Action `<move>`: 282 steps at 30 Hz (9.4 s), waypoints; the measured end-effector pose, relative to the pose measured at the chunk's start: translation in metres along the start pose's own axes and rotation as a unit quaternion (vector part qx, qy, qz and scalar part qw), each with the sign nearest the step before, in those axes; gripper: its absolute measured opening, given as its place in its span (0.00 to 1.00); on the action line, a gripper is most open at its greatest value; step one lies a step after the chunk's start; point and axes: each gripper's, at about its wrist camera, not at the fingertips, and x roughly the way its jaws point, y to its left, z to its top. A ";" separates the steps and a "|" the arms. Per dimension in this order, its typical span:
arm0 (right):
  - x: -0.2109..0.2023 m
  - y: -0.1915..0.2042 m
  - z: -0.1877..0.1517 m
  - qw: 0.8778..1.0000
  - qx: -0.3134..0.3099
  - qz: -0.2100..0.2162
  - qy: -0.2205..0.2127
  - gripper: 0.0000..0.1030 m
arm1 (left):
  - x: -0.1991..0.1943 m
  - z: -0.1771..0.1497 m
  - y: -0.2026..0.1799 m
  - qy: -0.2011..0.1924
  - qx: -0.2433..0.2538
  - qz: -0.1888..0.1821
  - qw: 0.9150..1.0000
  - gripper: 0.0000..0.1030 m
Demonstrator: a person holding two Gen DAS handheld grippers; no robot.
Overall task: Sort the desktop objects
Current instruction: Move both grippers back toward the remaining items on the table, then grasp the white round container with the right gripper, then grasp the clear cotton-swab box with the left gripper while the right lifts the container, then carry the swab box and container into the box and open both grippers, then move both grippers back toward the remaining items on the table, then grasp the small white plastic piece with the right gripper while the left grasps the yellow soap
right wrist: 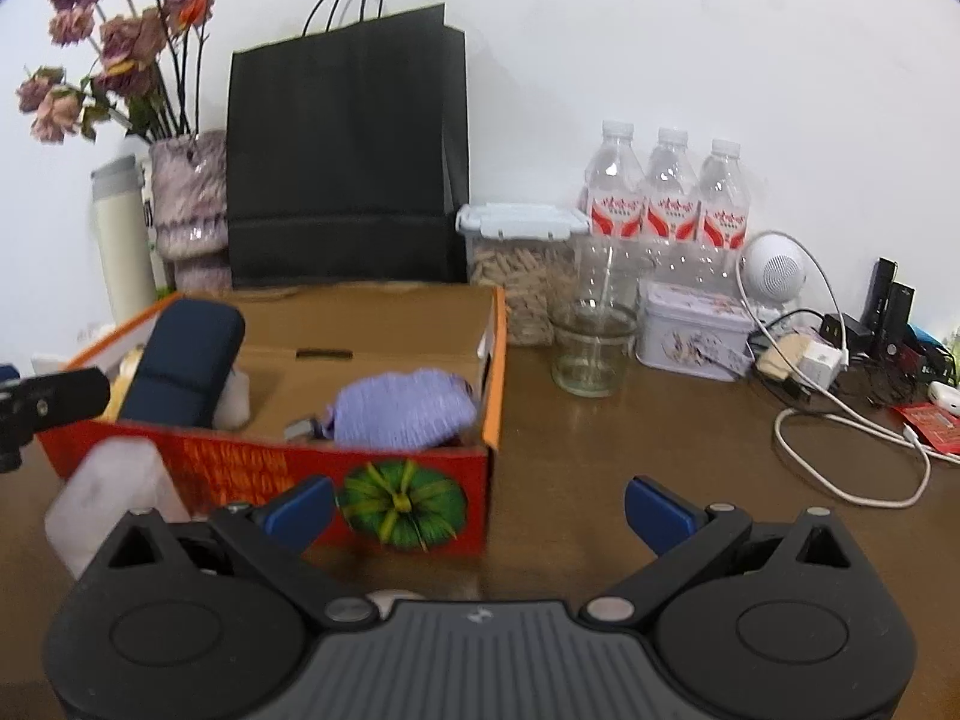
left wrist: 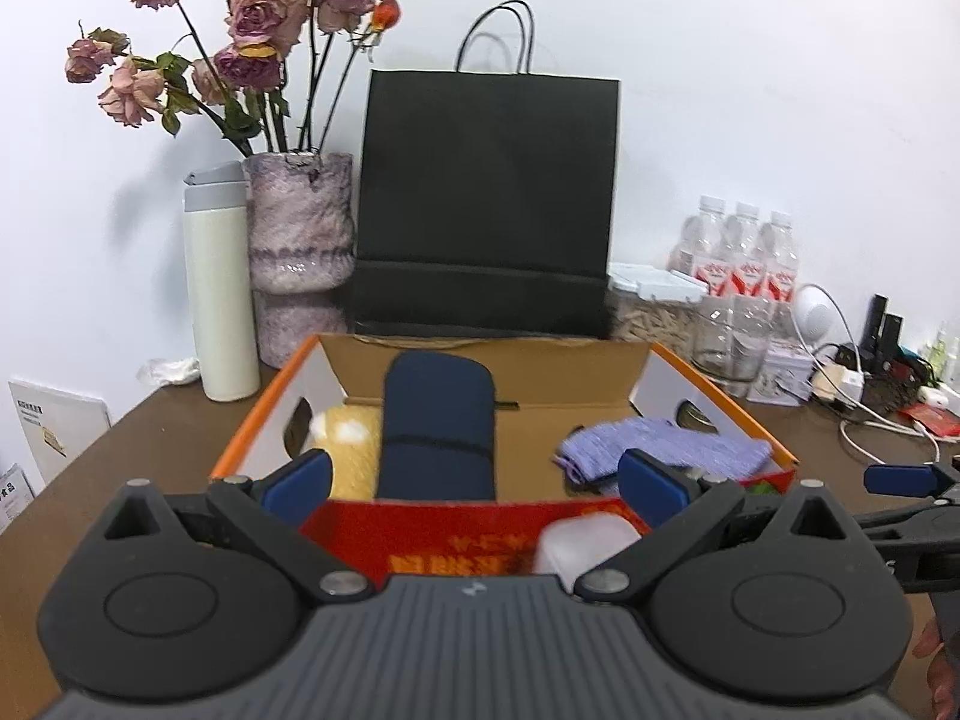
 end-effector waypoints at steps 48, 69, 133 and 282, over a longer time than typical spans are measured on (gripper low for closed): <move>-0.008 0.021 -0.035 0.993 -0.078 0.076 0.035 0.37 | 0.019 -0.049 -0.028 0.058 0.045 0.016 0.997 1.00; -0.008 0.020 -0.035 0.993 -0.082 0.078 0.025 0.20 | 0.020 -0.050 -0.026 0.063 0.043 0.014 0.997 1.00; -0.062 0.029 0.012 0.989 -0.034 0.099 -0.104 0.05 | -0.032 0.001 -0.011 -0.034 0.022 -0.049 0.998 0.40; 0.009 -0.017 -0.039 0.997 -0.002 0.021 0.068 0.32 | 0.038 -0.042 0.047 0.100 0.031 0.025 0.994 1.00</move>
